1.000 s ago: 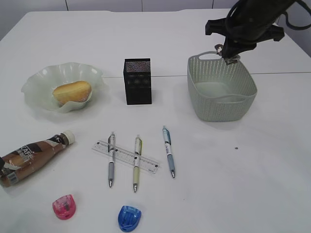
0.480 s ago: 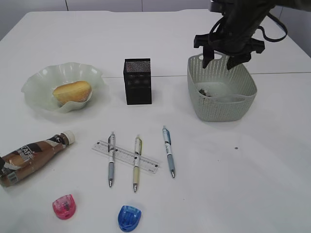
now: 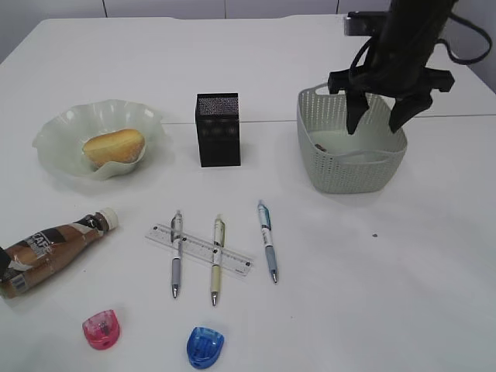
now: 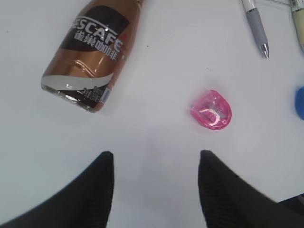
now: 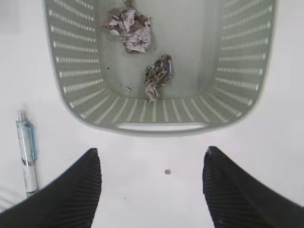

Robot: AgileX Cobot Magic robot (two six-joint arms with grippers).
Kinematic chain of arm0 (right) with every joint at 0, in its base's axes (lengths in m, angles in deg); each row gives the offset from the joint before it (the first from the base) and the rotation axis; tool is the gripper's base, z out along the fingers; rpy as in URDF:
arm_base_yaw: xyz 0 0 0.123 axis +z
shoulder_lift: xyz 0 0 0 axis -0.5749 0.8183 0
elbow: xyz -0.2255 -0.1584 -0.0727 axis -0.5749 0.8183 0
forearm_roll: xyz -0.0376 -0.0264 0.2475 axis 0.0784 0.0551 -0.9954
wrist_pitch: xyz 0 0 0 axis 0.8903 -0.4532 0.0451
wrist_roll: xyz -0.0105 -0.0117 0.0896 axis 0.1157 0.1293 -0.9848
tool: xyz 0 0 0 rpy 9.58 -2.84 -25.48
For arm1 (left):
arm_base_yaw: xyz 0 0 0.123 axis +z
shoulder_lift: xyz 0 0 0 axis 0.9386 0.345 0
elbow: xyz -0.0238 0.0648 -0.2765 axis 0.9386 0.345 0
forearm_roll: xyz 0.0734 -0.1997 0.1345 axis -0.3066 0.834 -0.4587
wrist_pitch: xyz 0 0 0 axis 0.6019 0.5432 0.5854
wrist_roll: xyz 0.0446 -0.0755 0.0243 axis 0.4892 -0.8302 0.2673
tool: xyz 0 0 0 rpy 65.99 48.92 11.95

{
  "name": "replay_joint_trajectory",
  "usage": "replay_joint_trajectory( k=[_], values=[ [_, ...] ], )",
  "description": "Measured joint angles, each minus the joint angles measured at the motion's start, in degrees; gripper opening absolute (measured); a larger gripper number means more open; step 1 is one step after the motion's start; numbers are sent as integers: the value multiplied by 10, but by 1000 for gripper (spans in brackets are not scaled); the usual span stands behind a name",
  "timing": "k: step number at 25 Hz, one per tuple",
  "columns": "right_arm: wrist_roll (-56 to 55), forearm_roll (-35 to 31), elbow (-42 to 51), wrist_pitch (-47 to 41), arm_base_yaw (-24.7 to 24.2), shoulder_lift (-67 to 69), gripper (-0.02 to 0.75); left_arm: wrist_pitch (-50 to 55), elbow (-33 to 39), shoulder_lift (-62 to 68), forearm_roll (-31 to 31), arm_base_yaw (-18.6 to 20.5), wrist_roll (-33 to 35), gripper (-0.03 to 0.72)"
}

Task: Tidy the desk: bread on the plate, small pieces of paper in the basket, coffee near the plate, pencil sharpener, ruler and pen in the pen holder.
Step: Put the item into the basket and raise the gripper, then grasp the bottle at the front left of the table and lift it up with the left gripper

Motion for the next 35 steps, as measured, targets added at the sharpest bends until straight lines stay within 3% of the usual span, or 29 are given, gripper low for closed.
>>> replay_joint_trajectory(
  k=[10,19,24,31,35],
  values=[
    [19,0,193,-2,43,-194,484,-2,0,0,-15,0,3,416],
    [26,9,417,-4,61,-365,482,-5,-39,31,-16,0,118,416],
    [27,30,461,-5,61,-426,482,-3,-84,93,-17,0,176,417],
    [30,51,462,-5,61,-454,482,-16,-145,218,-19,0,182,514],
    [30,51,463,-5,61,-454,482,-17,-172,273,-32,0,182,533]
  ],
)
